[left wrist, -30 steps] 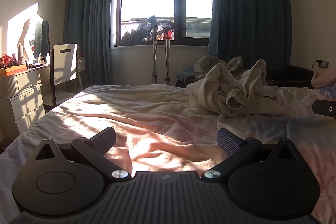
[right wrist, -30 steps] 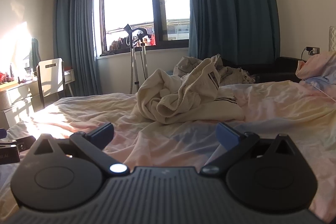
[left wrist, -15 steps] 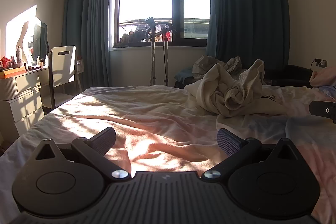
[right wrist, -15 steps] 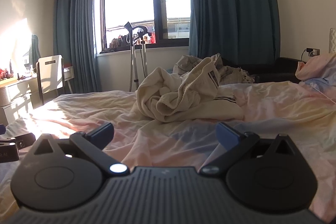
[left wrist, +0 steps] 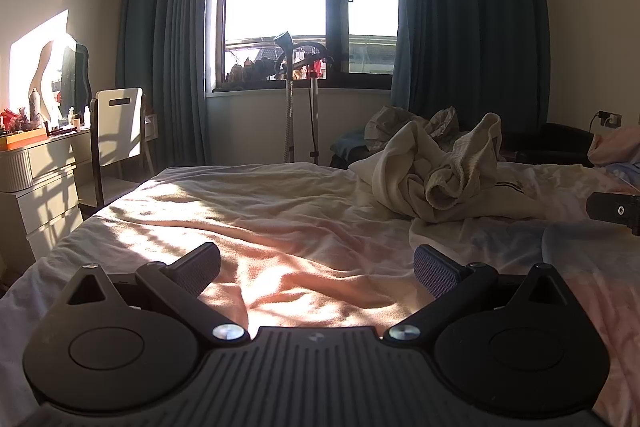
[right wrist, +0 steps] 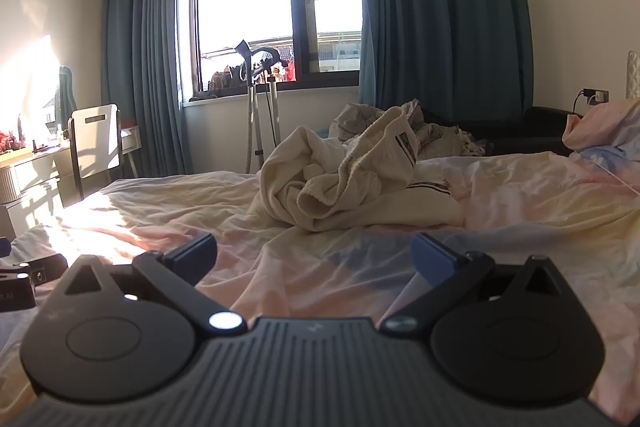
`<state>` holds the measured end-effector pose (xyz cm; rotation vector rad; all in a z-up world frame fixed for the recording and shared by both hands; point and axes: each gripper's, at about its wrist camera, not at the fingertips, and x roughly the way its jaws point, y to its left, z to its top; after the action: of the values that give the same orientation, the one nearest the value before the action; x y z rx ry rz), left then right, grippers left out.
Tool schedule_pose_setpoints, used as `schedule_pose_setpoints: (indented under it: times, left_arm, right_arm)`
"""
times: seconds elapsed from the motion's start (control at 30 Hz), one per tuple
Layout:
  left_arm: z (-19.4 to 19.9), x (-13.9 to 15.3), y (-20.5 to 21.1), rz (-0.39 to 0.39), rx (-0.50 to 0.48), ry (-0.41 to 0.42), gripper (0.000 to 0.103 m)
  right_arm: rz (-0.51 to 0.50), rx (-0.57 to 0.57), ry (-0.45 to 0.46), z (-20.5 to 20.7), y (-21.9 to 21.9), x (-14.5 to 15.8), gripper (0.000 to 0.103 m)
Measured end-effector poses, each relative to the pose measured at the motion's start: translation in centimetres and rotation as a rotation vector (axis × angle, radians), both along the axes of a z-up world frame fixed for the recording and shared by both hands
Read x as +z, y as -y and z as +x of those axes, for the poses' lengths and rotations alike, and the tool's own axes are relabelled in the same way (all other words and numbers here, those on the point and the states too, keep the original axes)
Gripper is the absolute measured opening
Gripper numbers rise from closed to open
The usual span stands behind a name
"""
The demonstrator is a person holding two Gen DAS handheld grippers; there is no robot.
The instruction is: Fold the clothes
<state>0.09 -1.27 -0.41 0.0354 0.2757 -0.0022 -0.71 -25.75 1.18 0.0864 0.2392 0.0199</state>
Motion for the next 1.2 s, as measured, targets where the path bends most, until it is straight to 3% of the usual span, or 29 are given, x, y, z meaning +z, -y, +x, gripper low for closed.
schedule_pose_setpoints:
  times: [0.83,1.07,1.2]
  left_arm:
    - [-0.5,-0.3,-0.4,-0.003,-0.012,0.003,0.103]
    - [0.1,-0.1,-0.4,0.003,-0.003,0.004,0.103]
    - [1.7,0.8,0.2,0.0,-0.017,0.013,0.103]
  right_arm:
    - [0.023,-0.004,-0.01,2.1,0.6,0.9,0.103]
    - [0.053,-0.024,0.007,2.9,0.5,1.9,0.103]
    - [0.059,-0.07,0.047,4.6,1.4,3.9,0.103]
